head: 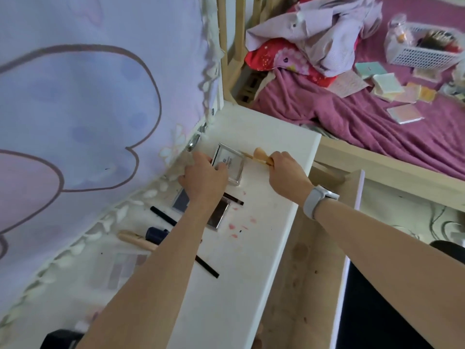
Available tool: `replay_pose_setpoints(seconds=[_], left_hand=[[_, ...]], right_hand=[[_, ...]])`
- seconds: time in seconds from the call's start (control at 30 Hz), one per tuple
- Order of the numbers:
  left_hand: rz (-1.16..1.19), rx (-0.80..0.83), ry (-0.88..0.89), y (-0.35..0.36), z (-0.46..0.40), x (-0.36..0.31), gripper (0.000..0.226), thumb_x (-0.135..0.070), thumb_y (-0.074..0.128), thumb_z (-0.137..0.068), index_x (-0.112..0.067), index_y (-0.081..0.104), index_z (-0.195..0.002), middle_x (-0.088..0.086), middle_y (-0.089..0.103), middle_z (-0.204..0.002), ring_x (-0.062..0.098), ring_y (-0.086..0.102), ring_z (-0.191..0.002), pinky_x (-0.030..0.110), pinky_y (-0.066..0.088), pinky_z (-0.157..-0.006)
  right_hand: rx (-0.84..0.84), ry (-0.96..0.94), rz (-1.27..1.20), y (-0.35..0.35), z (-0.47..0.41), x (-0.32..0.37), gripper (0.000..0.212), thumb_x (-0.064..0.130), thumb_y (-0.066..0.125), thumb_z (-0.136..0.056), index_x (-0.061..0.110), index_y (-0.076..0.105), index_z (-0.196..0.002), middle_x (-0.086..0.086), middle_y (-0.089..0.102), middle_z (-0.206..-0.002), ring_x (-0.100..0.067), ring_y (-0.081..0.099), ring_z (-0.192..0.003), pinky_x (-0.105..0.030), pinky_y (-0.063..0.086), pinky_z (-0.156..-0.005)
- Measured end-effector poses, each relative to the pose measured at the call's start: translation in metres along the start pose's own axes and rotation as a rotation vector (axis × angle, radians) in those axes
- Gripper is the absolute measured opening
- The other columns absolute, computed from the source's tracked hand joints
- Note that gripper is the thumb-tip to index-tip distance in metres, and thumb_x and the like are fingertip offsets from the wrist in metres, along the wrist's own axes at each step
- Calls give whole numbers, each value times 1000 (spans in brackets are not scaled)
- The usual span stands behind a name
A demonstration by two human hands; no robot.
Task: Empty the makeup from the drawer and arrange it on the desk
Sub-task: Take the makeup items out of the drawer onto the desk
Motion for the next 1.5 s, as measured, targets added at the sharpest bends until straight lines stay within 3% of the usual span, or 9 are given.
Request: replay_pose_setpoints(seconds=[0.27, 0.4, 0.5, 0.6, 0.7, 0.9, 1.17, 1.37, 1.5], left_hand=[[-329, -8, 180, 2, -2, 1, 26, -27, 46, -90, -12, 48, -112, 7, 58, -110, 29, 39, -117, 42, 25, -94], [-415, 18, 263, 11, 2, -1, 37, -23, 49, -88, -14, 47, -125, 6, 46, -130, 27, 37, -124, 42, 29, -98], [-359, -19, 513, 15, 18, -16, 25, -19, 51, -85, -14, 60, -107, 4, 56, -121, 26, 50, -115, 43, 38, -87], [-435, -49, 730, 23, 38, -18, 25, -26, 42, -81, -18, 65, -90, -2, 65, -106, 22, 62, -101, 37, 42, -73], [-456, -43, 691, 22, 37, -7, 30, -28, 38, -84, -20, 65, -96, -1, 66, -111, 19, 61, -107, 39, 42, -77], [-503, -17, 667, 25, 38, 0, 36, -28, 38, -84, -17, 62, -108, 4, 62, -121, 23, 56, -115, 43, 41, -79], [-301, -52, 540, 15, 71, -10, 33, -22, 42, -85, -14, 63, -108, 7, 60, -122, 27, 51, -120, 58, 28, -99], [-79, -71, 521, 24, 170, -24, 34, -24, 39, -84, -10, 66, -101, 8, 64, -108, 27, 58, -106, 43, 41, -91], [36, 20, 505, 54, 251, -4, 31, -23, 42, -87, -9, 64, -104, 7, 63, -108, 20, 58, -101, 31, 47, -87]], right_hand=[[-25, -76, 48, 10, -28, 31, 25, 13, 39, -93, 10, 58, -108, -13, 53, -102, -33, 50, -99, -40, 41, -82], [10, -70, -15, 10, -36, 32, 33, 19, 41, -95, 17, 52, -126, -15, 53, -109, -32, 49, -107, -38, 41, -87], [-14, -91, -24, 8, -40, 35, 27, 7, 38, -91, 6, 53, -114, -16, 46, -94, -38, 46, -102, -34, 35, -78], [29, -117, -36, 13, -39, 43, 43, -5, 32, -85, 4, 52, -122, -17, 48, -116, -37, 40, -113, -33, 33, -92], [61, -189, -57, 16, -33, 52, 53, -6, 30, -85, 15, 55, -127, -7, 49, -131, -28, 37, -123, -37, 31, -105], [78, -259, -71, 22, -16, 50, 55, -6, 29, -86, 17, 52, -130, -4, 52, -134, -27, 37, -127, -42, 31, -107], [-21, -117, -309, 7, 38, 18, 49, 0, 31, -93, 15, 39, -139, 0, 41, -143, -14, 33, -134, -8, 22, -101], [-236, -19, -523, 4, 137, -42, 38, -1, 34, -93, 11, 50, -126, -1, 53, -121, -7, 49, -109, -4, 36, -86], [-63, -36, -477, 41, 196, -72, 34, 2, 36, -95, 9, 51, -125, -2, 55, -118, -5, 50, -106, -12, 39, -90]])
Point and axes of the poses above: each hand's wrist, its own z-axis away from the middle knuckle, its own y-axis out of the palm, x = y × z, the point moved 9 cm from there along -z, towards the middle knuckle
